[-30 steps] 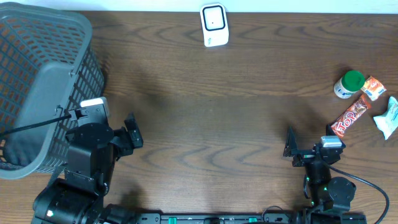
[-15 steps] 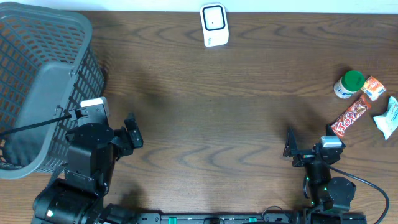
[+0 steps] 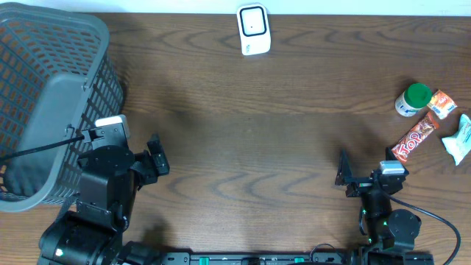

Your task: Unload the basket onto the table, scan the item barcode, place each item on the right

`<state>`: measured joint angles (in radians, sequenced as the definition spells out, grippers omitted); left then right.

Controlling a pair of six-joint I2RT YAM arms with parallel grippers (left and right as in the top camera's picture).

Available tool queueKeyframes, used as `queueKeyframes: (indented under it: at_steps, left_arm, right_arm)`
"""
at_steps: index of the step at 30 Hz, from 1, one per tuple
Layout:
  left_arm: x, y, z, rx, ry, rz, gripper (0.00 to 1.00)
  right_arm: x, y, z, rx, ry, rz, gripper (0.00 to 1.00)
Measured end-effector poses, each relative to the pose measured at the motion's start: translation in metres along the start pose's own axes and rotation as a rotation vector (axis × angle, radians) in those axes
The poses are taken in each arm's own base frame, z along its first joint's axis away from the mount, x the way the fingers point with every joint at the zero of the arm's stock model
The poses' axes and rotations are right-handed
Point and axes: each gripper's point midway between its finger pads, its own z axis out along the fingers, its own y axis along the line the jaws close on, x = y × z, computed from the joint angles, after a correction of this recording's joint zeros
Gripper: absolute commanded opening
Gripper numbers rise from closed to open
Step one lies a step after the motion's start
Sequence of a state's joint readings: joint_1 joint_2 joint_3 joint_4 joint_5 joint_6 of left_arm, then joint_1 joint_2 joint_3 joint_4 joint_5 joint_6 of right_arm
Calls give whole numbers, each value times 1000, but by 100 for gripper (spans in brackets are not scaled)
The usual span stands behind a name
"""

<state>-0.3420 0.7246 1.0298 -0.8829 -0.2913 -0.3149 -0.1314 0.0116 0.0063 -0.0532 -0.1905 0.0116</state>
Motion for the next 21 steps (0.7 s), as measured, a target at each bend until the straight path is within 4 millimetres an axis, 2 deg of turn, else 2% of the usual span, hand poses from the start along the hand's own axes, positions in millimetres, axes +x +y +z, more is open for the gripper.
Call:
queueKeyframes:
  at_steps: [8, 12, 14, 17, 21]
  left_arm:
    - [0, 1, 0, -3, 1, 9, 98]
    - [8, 5, 0, -23, 30, 67, 98]
    - [2, 4, 0, -19, 7, 90, 98]
    - [-20, -2, -3, 7, -112, 122, 98]
    - [-21, -2, -1, 24, -216, 175, 98]
  right_arm:
    - [0, 0, 0, 0, 0, 0, 99]
    - [0, 0, 0, 0, 0, 0, 99]
    - [0, 0, 0, 0, 0, 0, 99]
    - [0, 0, 0, 0, 0, 0, 99]
    - [0, 0, 0, 0, 0, 0, 99]
